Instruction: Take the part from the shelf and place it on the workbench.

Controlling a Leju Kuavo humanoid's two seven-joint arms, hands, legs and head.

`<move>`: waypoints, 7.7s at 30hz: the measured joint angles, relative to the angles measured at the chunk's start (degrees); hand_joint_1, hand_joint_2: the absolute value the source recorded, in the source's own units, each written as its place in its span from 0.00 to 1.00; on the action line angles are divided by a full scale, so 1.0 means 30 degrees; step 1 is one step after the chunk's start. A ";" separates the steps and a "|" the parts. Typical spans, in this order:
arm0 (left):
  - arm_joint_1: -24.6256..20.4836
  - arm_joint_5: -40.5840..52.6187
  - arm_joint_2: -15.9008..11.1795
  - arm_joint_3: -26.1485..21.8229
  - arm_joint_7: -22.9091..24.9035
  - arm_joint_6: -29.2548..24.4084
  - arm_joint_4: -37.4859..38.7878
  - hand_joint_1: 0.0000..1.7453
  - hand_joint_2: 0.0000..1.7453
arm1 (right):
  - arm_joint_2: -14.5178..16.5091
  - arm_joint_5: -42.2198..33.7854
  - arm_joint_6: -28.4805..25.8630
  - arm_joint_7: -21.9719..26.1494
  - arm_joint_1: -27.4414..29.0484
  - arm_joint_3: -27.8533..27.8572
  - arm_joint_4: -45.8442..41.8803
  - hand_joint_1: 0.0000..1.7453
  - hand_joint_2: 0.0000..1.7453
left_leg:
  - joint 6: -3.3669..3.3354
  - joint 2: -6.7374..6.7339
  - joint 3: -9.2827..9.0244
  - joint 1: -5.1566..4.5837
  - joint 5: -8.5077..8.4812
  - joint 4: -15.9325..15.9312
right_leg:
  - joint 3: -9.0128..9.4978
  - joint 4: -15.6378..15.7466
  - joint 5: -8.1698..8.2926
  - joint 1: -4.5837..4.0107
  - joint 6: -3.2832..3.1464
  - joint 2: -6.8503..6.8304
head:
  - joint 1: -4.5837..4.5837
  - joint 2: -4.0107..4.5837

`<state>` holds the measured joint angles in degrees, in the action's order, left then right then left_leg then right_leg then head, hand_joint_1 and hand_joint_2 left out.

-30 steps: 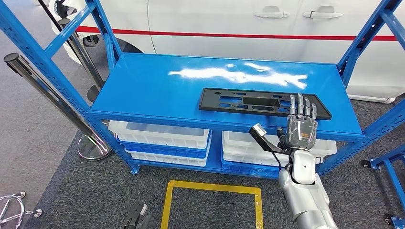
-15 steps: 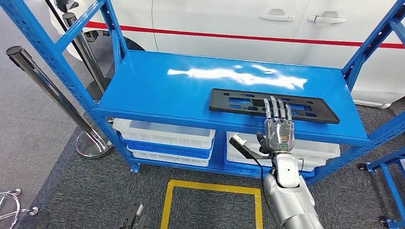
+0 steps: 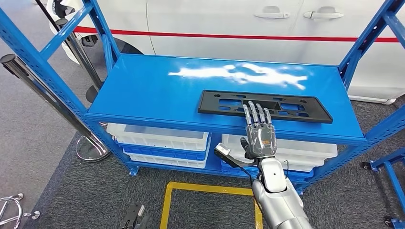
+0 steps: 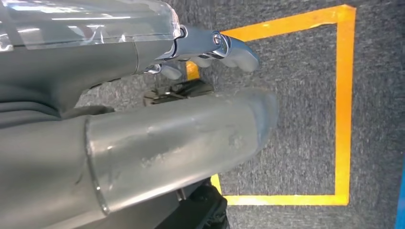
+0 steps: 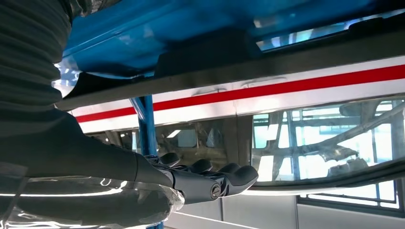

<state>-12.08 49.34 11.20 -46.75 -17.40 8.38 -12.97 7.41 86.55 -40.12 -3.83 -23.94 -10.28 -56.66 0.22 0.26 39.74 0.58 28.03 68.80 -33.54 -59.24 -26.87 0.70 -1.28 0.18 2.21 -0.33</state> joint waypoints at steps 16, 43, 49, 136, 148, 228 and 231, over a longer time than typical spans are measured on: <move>0.0081 0.0062 -0.0078 0.0024 -0.0268 -0.0042 0.0002 0.00 0.00 | 0.0048 -0.0479 -0.0004 -0.0314 0.0196 -0.0334 -0.0137 0.00 1.00 | -0.0824 0.0010 -0.2395 0.0011 -0.0669 -0.3623 | -0.1771 -0.2785 -0.0213 0.0182 0.0940 -0.0067 | 0.0033 0.0000; 0.0008 0.0470 -0.0162 0.0344 -0.0652 0.0058 0.0002 0.00 0.00 | -0.0302 -0.0299 0.0002 -0.1382 0.0158 0.0761 -0.0506 0.00 1.00 | -0.1021 0.0017 -0.2017 -0.0056 -0.0841 -0.3772 | -0.2782 -0.4971 -0.1994 0.0137 0.1049 0.0009 | 0.0035 0.0000; 0.0042 0.0065 -0.0157 0.0439 -0.0448 -0.0110 0.0016 0.00 0.00 | -0.0389 -0.0246 -0.0002 -0.1470 0.0147 0.0870 -0.0404 0.00 1.00 | -0.0694 0.0044 -0.2242 -0.0145 -0.0498 -0.3381 | -0.0855 -0.0469 0.0605 0.0050 0.0727 0.0003 | 0.0025 0.0000; 0.0046 -0.1283 -0.0308 0.0000 -0.2363 -0.2587 0.0024 0.00 0.00 | -0.1486 -0.3992 0.0020 0.1050 0.0471 0.3606 0.0167 1.00 1.00 | -0.1001 0.0015 -0.2014 -0.0029 -0.1003 -0.3751 | -0.2886 -0.4982 -0.1819 0.0089 0.1017 -0.0055 | 0.0038 0.0000; 0.0885 -0.2392 -0.0208 -0.0646 -0.3597 -0.1741 0.0024 0.00 1.00 | -0.4646 -1.3630 0.4865 0.1861 -0.1643 0.0369 -0.8569 1.00 1.00 | -0.0064 0.0012 -0.0540 -0.0032 0.1180 -0.0196 | -0.0740 -0.0249 0.0320 0.0228 0.0307 -0.0076 | 0.0015 0.0000; 0.1064 -0.2002 0.0394 -0.0628 -0.1942 -0.2430 0.0038 0.00 1.00 | -0.3178 -0.2725 0.0140 0.5110 0.3466 -0.1384 -1.4919 1.00 1.00 | -0.1092 -0.0106 -0.1205 -0.0111 -0.1638 -0.3597 | -0.1756 -0.4989 -0.2854 0.0162 0.1118 -0.0054 | 0.0047 0.0000; 0.1036 -0.2064 0.0386 -0.0634 -0.2062 -0.2446 0.0036 0.00 1.00 | -0.2343 -0.3135 0.0139 0.6324 0.3868 -0.1088 -1.4928 1.00 1.00 | -0.0905 -0.0092 -0.0585 -0.0142 -0.1994 -0.3357 | 0.0591 -0.1897 -0.1590 0.0152 0.1009 -0.0056 | 0.0047 0.0000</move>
<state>-8.97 43.15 12.36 -48.65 -23.59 1.04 -12.86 0.38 77.15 -39.70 15.14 -12.34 -13.54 -101.44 -2.49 -0.01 37.99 0.15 22.05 58.73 -31.76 -64.93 -31.64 1.16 1.74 0.01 2.35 -0.33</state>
